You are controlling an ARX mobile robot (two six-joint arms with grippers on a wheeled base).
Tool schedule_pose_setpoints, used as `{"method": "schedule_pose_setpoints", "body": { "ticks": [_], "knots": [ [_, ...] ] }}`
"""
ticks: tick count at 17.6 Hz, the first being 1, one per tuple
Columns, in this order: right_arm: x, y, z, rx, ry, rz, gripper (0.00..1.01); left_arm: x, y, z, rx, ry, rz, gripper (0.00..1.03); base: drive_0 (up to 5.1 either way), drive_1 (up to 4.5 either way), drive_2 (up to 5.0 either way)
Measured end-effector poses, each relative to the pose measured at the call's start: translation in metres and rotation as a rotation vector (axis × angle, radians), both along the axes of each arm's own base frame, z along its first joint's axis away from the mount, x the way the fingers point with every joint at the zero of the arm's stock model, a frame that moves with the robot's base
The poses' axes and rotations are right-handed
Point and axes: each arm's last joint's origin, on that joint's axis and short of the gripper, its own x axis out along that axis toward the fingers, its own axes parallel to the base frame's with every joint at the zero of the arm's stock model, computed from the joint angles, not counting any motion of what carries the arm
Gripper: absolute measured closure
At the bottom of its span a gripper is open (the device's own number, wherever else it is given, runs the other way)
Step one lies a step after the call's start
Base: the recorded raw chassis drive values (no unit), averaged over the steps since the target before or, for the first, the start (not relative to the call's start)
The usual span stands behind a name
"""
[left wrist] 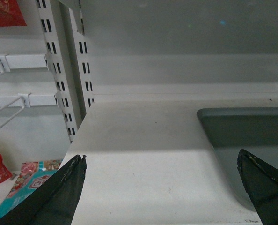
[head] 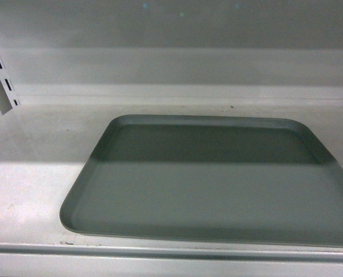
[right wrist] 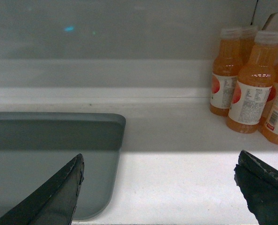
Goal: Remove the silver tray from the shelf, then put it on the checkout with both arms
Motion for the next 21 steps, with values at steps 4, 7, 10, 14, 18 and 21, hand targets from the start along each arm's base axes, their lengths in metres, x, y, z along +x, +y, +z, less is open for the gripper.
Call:
{"method": "schedule_pose_setpoints", "body": {
  "ticks": [4,7,10,14,18,21],
  "knots": [
    [0.0,0.0,0.0,0.0,0.0,0.0,0.03,0.0,0.0,0.0,0.0,0.0,0.0,0.05,0.0,0.0,0.0],
    [0.0,0.0,0.0,0.0,0.0,0.0,0.03,0.0,0.0,0.0,0.0,0.0,0.0,0.05,0.0,0.0,0.0],
    [0.0,0.0,-0.002,0.02,0.037,-0.024,0.03,0.0,-0.002,-0.003,-0.019,0.121,0.069,0.05,0.0,0.0,0.0],
    [0.015,-0.001,-0.002,0.129,0.091,-0.077,0.03,0.014,-0.002,0.017,-0.046,0.092,0.1,0.05,0.0,0.0,0.0],
    [0.039,-0.003,-0.004,0.112,0.089,-0.026,0.03,0.041,-0.002,0.014,-0.061,0.103,0.036,0.05,0.0,0.0,0.0],
    [0.069,-0.006,-0.006,0.084,0.1,0.014,0.03,0.068,-0.008,0.006,-0.072,0.13,-0.024,0.05,0.0,0.0,0.0]
  ]
}}
